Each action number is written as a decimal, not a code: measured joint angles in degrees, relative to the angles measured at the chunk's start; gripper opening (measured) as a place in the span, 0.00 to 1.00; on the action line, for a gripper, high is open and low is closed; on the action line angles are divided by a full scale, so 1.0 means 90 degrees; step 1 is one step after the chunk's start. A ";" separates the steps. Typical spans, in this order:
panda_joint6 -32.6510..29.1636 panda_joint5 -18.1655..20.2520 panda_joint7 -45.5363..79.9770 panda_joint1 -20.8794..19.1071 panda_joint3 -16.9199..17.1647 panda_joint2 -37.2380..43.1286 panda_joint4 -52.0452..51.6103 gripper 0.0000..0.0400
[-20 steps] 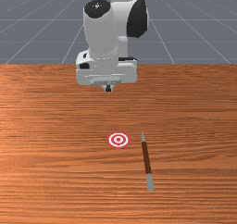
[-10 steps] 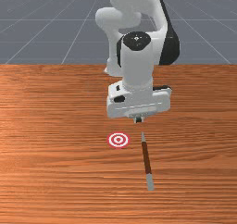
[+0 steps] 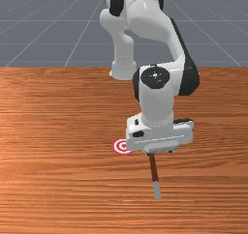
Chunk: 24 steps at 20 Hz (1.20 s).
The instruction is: Pick up the pen and put it to the marker
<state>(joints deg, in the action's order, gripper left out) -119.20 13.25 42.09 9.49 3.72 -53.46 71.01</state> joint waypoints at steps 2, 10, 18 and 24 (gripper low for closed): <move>-0.0059 0.0035 0.0032 -0.0009 -0.0015 -0.0135 -0.0087 0.92; -0.0244 -0.0177 0.0220 0.0214 0.0096 -0.0865 -0.1102 1.00; -0.0154 -0.0629 0.0793 0.0381 0.0655 -0.1461 -0.1547 1.00; -0.0113 -0.0763 0.0953 0.0487 0.0791 -0.1585 -0.1639 1.00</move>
<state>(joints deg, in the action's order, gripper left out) -120.22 6.38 50.67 13.88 10.84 -67.72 56.26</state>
